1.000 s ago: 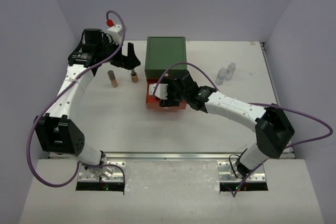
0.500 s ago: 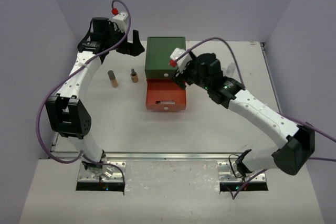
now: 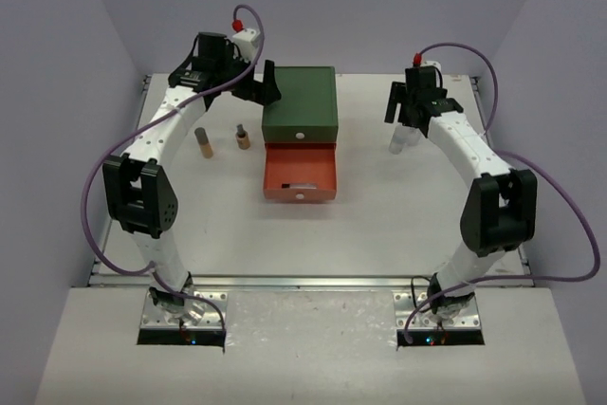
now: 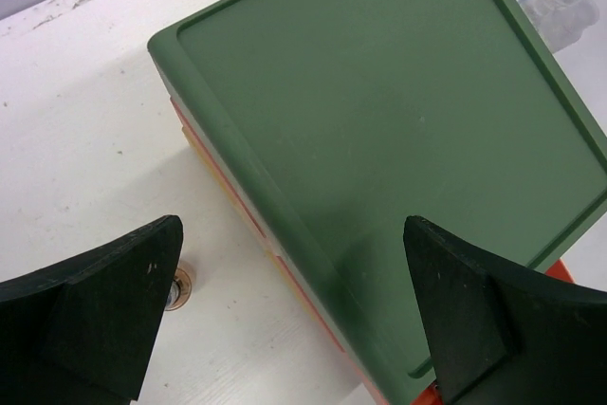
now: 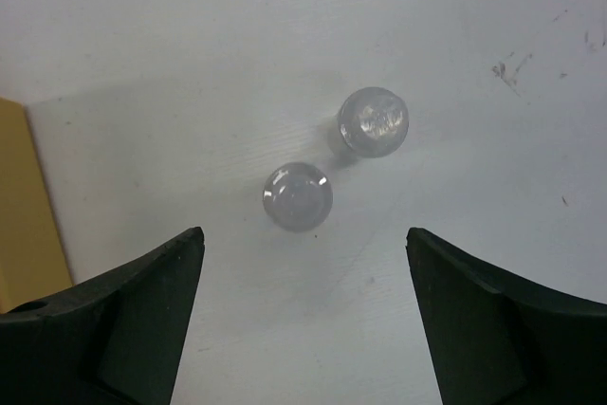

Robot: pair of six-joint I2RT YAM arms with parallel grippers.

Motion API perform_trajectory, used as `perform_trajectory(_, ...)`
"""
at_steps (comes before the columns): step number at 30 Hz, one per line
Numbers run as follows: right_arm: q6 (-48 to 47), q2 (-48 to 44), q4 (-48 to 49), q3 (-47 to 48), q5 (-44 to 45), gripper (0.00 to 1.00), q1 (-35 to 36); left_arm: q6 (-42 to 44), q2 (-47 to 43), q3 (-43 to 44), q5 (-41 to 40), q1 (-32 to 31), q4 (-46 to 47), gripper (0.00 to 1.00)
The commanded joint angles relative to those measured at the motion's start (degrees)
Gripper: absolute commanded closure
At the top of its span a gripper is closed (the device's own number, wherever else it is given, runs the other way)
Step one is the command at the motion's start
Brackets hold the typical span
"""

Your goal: Organize the makeup

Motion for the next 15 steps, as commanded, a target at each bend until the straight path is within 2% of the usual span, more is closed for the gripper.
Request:
perform_trajectory(1, 5.68, 7.45, -2.93, 9.97, 2.42, 0.13, -1.00, 1.39, 0.46, 3.14, -2.19, -0.24, 0.64, 0.00)
perform_trajectory(15, 9.15, 17.13, -5.82, 13.83, 1.06, 0.25, -1.54, 3.52, 1.70, 5.32, -2.55, -0.42, -0.94, 0.00)
